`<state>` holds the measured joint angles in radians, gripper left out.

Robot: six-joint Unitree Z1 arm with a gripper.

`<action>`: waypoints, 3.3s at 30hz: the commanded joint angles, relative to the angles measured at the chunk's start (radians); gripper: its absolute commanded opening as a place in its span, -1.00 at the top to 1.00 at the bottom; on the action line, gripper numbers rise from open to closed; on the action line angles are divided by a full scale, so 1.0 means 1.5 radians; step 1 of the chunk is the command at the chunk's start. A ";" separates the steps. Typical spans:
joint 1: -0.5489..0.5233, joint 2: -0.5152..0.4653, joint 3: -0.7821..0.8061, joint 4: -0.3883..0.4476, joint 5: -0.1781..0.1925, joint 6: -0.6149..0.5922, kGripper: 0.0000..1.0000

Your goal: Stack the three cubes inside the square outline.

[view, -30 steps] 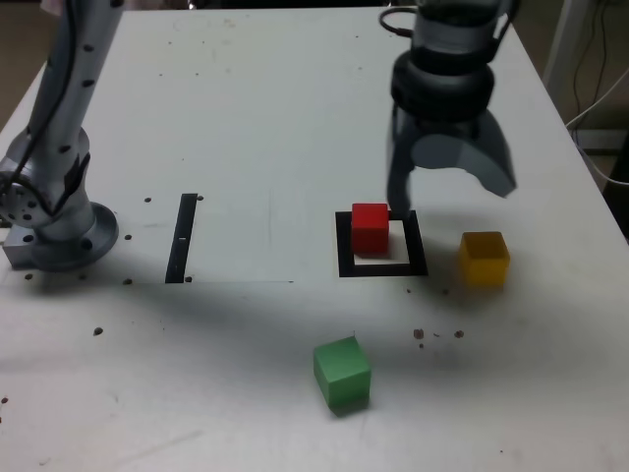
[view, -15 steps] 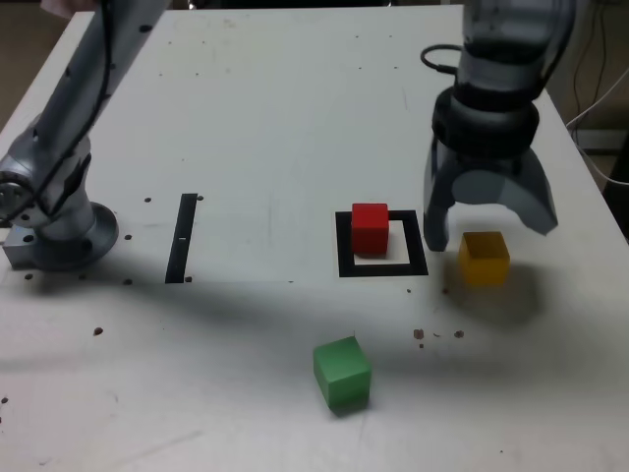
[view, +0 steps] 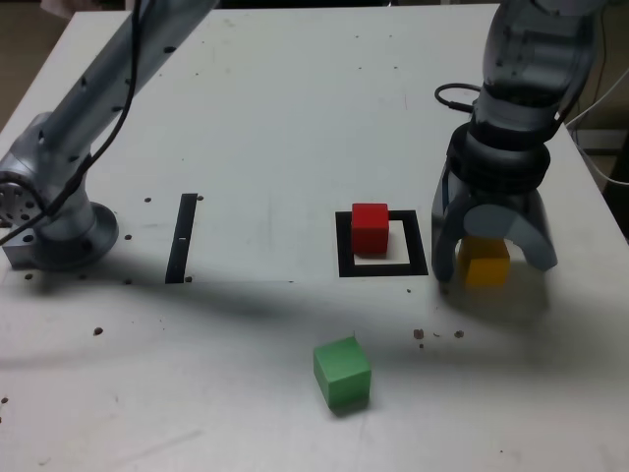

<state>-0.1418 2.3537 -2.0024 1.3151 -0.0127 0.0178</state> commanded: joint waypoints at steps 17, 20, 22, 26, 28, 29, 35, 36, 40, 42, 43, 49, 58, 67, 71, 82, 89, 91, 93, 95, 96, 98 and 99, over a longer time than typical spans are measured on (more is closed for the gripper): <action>-0.002 -0.001 0.002 -0.015 0.008 -0.005 0.44; -0.002 -0.001 0.003 -0.015 0.008 -0.005 0.44; -0.002 -0.002 0.003 -0.015 0.009 -0.005 0.44; -0.002 -0.006 0.004 -0.014 0.010 -0.005 0.44; -0.002 -0.012 0.006 -0.013 0.012 -0.005 0.44; -0.002 -0.016 0.008 -0.013 0.014 -0.005 0.44; -0.002 -0.065 0.036 -0.008 0.028 -0.006 0.44; -0.002 -0.076 0.043 -0.007 0.030 -0.006 0.44; -0.001 -0.123 0.080 -0.005 0.035 -0.008 0.44; 0.002 -0.149 0.105 -0.004 0.036 -0.010 0.44; 0.004 -0.162 0.118 -0.003 0.036 -0.011 0.44; 0.021 -0.232 0.200 -0.004 0.032 -0.019 0.44; 0.047 -0.260 0.269 -0.024 0.029 -0.017 0.43; 0.052 -0.251 0.284 -0.035 0.024 -0.013 0.42; 0.052 -0.248 0.287 -0.036 0.020 -0.012 0.42; 0.052 -0.233 0.291 -0.042 0.014 -0.007 0.42; 0.055 -0.222 0.291 -0.046 0.010 -0.002 0.42; 0.056 -0.219 0.291 -0.047 0.008 0.000 0.40; 0.057 -0.217 0.291 -0.049 0.008 0.004 0.19; 0.057 -0.217 0.291 -0.051 0.007 0.007 -0.20; 0.057 -0.216 0.292 -0.052 0.007 0.009 -0.40; 0.058 -0.216 0.294 -0.053 0.006 0.012 -0.79; 0.059 -0.216 0.295 -0.054 0.006 0.013 -0.91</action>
<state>-0.0565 2.0260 -1.5633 1.2364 -0.0024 0.0351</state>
